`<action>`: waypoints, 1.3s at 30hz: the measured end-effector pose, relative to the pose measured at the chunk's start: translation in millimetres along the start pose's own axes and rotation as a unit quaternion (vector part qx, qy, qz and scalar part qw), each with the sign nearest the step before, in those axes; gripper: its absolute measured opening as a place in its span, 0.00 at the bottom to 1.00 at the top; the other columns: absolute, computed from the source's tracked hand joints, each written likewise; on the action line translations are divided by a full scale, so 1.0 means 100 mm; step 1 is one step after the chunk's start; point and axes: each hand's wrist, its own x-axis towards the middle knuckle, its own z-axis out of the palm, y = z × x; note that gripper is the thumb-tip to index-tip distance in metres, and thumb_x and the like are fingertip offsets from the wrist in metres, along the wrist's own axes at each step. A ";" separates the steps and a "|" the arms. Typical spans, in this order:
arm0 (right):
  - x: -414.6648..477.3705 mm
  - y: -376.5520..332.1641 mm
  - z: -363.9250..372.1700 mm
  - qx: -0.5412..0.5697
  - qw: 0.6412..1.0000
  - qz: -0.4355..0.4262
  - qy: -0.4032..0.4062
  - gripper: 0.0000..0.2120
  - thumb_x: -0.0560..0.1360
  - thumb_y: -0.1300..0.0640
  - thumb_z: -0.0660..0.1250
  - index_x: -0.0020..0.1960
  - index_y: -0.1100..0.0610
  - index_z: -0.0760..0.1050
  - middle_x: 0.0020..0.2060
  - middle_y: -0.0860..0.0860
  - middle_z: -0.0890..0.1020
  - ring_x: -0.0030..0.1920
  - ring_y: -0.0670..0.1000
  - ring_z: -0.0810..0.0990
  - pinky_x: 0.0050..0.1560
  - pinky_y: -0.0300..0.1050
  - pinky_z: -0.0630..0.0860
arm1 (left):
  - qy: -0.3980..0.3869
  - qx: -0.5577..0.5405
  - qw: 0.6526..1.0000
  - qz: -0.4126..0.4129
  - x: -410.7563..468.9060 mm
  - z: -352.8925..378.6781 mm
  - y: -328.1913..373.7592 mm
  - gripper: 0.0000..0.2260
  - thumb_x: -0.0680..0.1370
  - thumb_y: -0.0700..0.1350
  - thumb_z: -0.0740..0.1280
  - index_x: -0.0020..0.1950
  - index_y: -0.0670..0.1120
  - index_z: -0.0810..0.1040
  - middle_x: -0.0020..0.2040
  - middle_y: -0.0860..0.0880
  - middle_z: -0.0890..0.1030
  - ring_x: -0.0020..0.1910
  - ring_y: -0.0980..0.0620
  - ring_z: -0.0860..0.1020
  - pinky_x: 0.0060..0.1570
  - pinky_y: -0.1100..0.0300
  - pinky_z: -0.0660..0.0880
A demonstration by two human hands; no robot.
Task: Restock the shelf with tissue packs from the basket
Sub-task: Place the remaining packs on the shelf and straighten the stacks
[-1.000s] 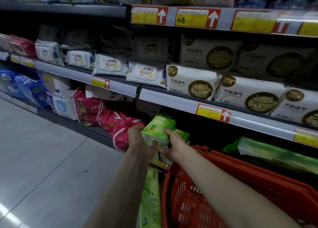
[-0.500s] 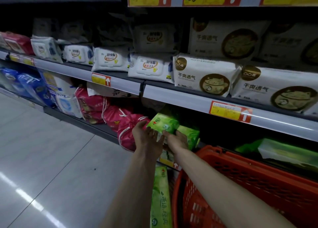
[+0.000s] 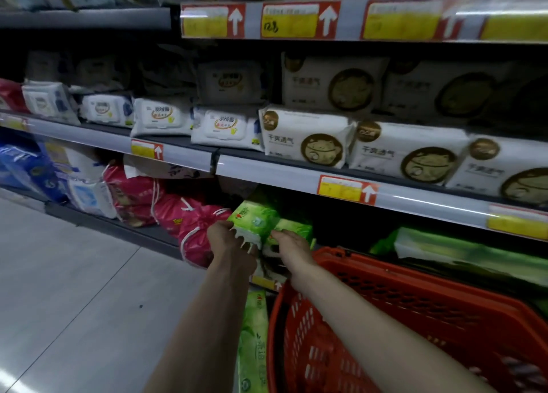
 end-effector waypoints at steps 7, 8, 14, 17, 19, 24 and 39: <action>-0.41 -0.14 -0.67 0.028 0.999 -0.034 -0.010 0.36 0.65 0.37 0.71 0.69 0.52 0.78 0.67 0.56 0.81 0.61 0.63 0.83 0.64 0.59 0.80 | -0.029 0.091 0.994 0.051 -0.48 0.18 -0.29 0.05 0.79 0.42 0.61 0.52 0.45 0.74 0.53 0.42 0.76 0.40 0.46 0.72 0.38 0.57 0.69; -0.51 -0.19 -0.76 0.015 0.999 -0.047 -0.009 0.39 0.63 0.35 0.70 0.70 0.52 0.78 0.68 0.54 0.80 0.64 0.60 0.81 0.68 0.60 0.78 | -0.035 0.098 0.993 0.056 -0.51 0.19 -0.32 0.04 0.80 0.42 0.60 0.51 0.45 0.74 0.56 0.41 0.77 0.38 0.46 0.70 0.38 0.57 0.68; -1.25 -0.31 -1.71 -0.049 0.996 -0.078 0.014 0.36 0.75 0.37 0.67 0.79 0.50 0.67 0.74 0.50 0.74 0.72 0.56 0.75 0.74 0.61 0.72 | -0.102 0.197 0.973 0.067 -0.99 0.44 -1.05 0.04 0.79 0.42 0.61 0.46 0.46 0.75 0.49 0.45 0.80 0.35 0.48 0.74 0.40 0.56 0.71; -1.60 -0.23 -2.20 -0.066 0.993 -0.096 0.026 0.30 0.77 0.39 0.67 0.76 0.51 0.70 0.71 0.52 0.77 0.69 0.56 0.78 0.71 0.61 0.74 | -0.172 0.305 0.930 0.113 -1.25 0.60 -1.48 0.06 0.79 0.43 0.63 0.48 0.49 0.80 0.48 0.47 0.81 0.40 0.50 0.76 0.42 0.55 0.71; -1.84 -0.15 -2.52 -0.079 0.991 -0.098 0.035 0.31 0.80 0.40 0.66 0.79 0.51 0.66 0.71 0.54 0.77 0.66 0.56 0.79 0.64 0.55 0.75 | -0.216 0.358 0.897 0.145 -1.45 0.68 -1.69 0.08 0.78 0.45 0.64 0.52 0.52 0.82 0.53 0.48 0.83 0.49 0.48 0.79 0.46 0.53 0.74; -2.43 0.08 -3.32 -0.071 0.988 -0.097 0.095 0.31 0.78 0.40 0.68 0.78 0.50 0.68 0.62 0.55 0.83 0.58 0.54 0.83 0.58 0.52 0.75 | -0.292 0.419 0.848 0.141 -1.98 0.97 -2.22 0.10 0.78 0.39 0.66 0.53 0.50 0.84 0.53 0.45 0.84 0.53 0.45 0.81 0.50 0.50 0.75; -3.89 0.86 -5.25 0.066 0.922 -0.152 0.349 0.11 0.82 0.52 0.68 0.60 0.50 0.86 0.59 0.48 0.86 0.63 0.49 0.81 0.65 0.54 0.76 | -0.508 0.491 0.686 0.175 -3.87 1.75 -3.71 0.09 0.80 0.43 0.66 0.54 0.51 0.85 0.52 0.49 0.85 0.50 0.47 0.83 0.46 0.55 0.74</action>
